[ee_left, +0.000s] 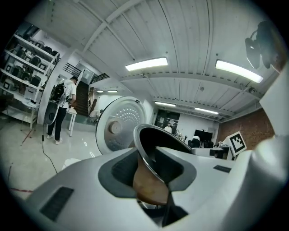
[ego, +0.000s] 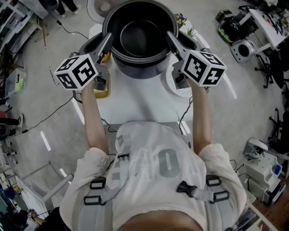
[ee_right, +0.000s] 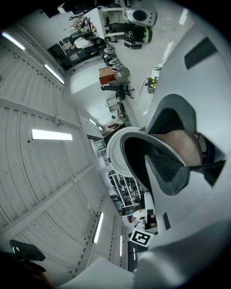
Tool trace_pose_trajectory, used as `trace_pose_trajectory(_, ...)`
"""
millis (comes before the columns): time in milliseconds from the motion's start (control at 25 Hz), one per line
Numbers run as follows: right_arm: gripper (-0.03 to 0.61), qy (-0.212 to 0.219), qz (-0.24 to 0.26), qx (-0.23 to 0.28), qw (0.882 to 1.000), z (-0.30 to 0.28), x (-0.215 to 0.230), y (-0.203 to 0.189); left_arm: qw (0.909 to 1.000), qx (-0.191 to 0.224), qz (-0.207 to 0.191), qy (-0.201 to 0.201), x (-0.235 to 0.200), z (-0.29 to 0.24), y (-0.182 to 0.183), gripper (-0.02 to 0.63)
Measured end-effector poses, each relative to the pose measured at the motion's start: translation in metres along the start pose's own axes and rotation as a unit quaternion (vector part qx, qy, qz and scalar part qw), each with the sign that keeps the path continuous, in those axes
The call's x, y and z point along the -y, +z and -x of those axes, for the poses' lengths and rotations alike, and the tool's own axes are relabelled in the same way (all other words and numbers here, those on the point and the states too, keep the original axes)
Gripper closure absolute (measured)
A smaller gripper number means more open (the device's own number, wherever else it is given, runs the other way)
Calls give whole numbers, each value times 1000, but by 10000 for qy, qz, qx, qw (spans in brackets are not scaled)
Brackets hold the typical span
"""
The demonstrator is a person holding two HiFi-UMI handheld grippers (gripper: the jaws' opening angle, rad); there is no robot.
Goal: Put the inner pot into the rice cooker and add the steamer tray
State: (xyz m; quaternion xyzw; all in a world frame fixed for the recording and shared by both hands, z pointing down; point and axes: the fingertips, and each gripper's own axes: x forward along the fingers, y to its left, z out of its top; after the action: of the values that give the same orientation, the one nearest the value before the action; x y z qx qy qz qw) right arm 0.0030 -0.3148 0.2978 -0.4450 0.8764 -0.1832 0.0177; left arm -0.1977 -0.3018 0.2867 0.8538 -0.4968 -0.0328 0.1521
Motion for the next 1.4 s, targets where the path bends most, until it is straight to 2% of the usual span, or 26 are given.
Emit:
trace_pose_trajectory(240,443,-192,-63,-375,9991,-15,13,-27,9992,-352,-12,162,-16,-11,-22,502)
trace_pose_trajectory(880,443,-538,13,-1086,9926,-45,42,-67,9928,-1078,-120,509,-45,-38,-64,499)
trace_pose_trajectory(1040,440,-679,163,-1299,9891,-50,49,-78,9894,-1333,-201,533,-50,-43,-78,494)
trace_pose_trajectory(1240,423,-889,706,-1476,9825,-54,56,-96,9824,-1726,-442,557,-57,-49,-103,485)
trace_pose_trajectory(1400,419,-847,647,-1439,9838,-58,56,-100,9833,-1698,-236,616,-65,-50,-115,482)
